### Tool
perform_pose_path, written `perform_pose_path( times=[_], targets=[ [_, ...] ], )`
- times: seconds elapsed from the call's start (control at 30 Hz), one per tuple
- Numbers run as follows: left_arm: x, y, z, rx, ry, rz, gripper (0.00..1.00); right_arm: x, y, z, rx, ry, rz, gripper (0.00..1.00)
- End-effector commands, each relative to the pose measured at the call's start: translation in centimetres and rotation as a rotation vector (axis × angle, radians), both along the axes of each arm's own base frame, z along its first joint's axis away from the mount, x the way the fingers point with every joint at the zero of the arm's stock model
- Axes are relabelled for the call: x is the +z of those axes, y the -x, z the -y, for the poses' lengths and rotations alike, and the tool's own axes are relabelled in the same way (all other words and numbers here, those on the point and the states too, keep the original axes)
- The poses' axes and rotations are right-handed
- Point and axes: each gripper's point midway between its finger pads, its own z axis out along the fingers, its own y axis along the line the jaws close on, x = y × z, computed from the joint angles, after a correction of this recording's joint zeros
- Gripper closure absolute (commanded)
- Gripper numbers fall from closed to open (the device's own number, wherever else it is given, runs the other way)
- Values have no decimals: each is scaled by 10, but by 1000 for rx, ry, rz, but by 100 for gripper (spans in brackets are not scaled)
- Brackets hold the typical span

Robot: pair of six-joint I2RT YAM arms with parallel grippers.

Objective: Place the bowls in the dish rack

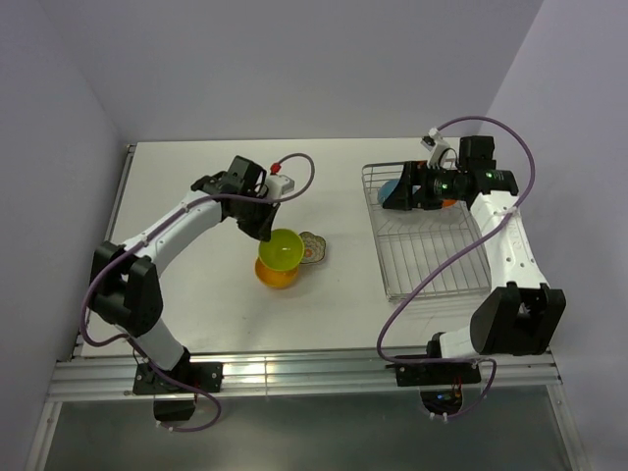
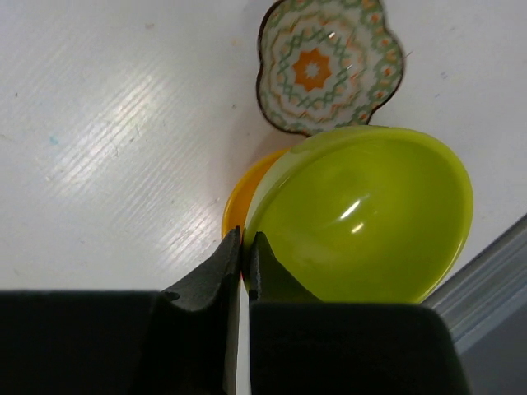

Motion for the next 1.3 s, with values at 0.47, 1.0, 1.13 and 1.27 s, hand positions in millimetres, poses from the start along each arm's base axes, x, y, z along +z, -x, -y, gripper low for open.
perform_pose_path(
  times=[0.47, 1.0, 1.13, 1.27],
  targets=[
    [177, -31, 52, 168, 573, 179, 100, 90, -9, -53, 20, -333, 156, 13],
    [186, -50, 58, 261, 747, 126, 100, 106, -4, -145, 155, -431, 53, 0],
    [191, -49, 59, 253, 769, 133, 100, 100, -6, -154, 134, -451, -5, 0],
    [194, -48, 60, 254, 782, 131, 100, 92, -6, -161, 123, -446, -40, 0]
  ],
)
